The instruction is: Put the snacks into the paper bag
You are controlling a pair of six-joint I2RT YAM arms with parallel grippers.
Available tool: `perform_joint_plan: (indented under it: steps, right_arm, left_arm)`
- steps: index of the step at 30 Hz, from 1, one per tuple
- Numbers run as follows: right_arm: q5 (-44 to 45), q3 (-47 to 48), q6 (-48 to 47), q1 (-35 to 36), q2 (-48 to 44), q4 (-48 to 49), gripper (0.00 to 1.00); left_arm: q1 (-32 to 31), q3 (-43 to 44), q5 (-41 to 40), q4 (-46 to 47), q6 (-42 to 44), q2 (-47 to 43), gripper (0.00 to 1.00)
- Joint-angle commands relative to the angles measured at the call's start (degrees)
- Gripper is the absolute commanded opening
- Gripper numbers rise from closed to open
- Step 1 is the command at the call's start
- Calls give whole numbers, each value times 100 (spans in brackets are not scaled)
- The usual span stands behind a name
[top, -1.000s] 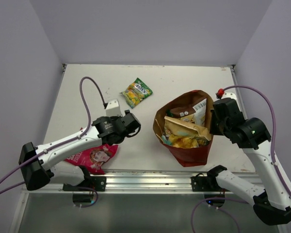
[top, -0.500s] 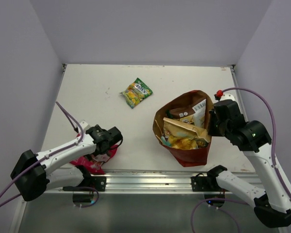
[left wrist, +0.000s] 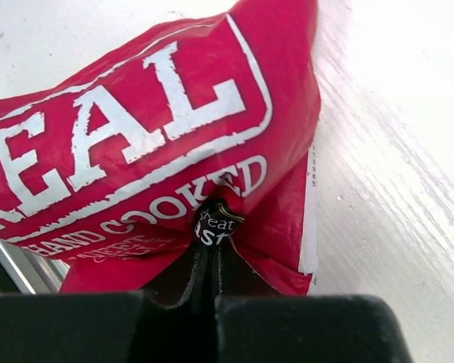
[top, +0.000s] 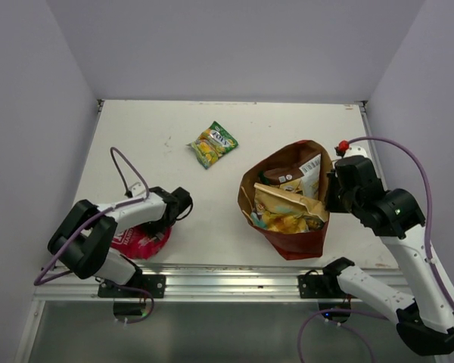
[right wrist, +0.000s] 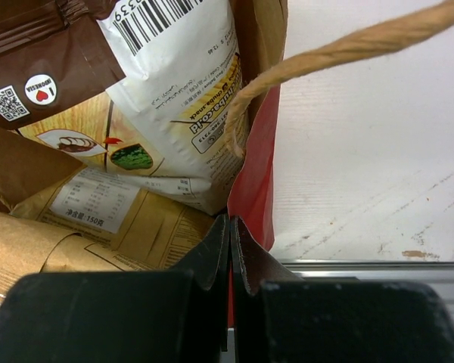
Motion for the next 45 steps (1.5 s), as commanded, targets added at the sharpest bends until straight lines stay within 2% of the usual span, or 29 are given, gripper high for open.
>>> perform_joint_plan:
  steps: [1, 5, 6, 8, 9, 11, 14, 15, 17, 18, 20, 21, 24, 27, 32, 39, 45]
  right_arm:
    - [32, 142, -10, -13, -71, 73, 0]
    - [15, 97, -1, -13, -18, 108, 0]
    - [15, 115, 8, -13, -1, 108, 0]
    - [24, 141, 8, -13, 25, 126, 0]
    - [24, 141, 8, -13, 34, 126, 0]
    - [24, 124, -1, -13, 70, 117, 0]
    - [15, 97, 8, -13, 87, 134, 0]
    - [24, 97, -1, -22, 87, 134, 0]
    - [15, 89, -1, -13, 122, 152, 0]
    - [6, 115, -10, -13, 140, 143, 0]
    - [-3, 132, -19, -22, 157, 134, 0]
    - [6, 141, -27, -22, 149, 134, 0]
    - [15, 159, -10, -13, 140, 108, 0]
    - [50, 176, 17, -22, 87, 56, 0]
    - [217, 273, 25, -13, 26, -85, 0]
    - [182, 291, 17, -13, 87, -59, 0]
    - [138, 308, 17, -13, 140, -41, 0]
  left_arm:
    - [44, 251, 65, 160, 232, 11, 0]
    - [44, 1250, -112, 0, 776, -419, 0]
    - [36, 1489, -16, 78, 1178, -664, 0]
    - [9, 2193, 160, 402, 1785, -972, 0]
    - [-43, 2421, 335, 848, 2389, -1122, 0]
    - [-140, 2984, 616, 1316, 2858, -1500, 0]
    - [-228, 3381, 1651, 2667, 4287, -1782, 0]
    - [-220, 3399, 2577, 3585, 4511, -1817, 0]
    - [-228, 3687, 3557, 4233, 4854, -1617, 0]
    - [-280, 3872, 4293, 4549, 4917, -1259, 0]
    - [-517, 4600, 4782, 4763, 5205, -853, 0]
    - [-901, 4847, 5175, 4955, 5321, -451, 0]
    - [-1518, 5796, 5783, 5071, 5436, 376, 0]
    - [-1905, 6290, 5891, 5001, 5480, 852, 0]
    - [-2328, 6194, 5725, 4536, 5637, 1012, 0]
    - [-2724, 5667, 5163, 3482, 5796, 671, 0]
    - [-3076, 5571, 5003, 3217, 5841, 336, 0]
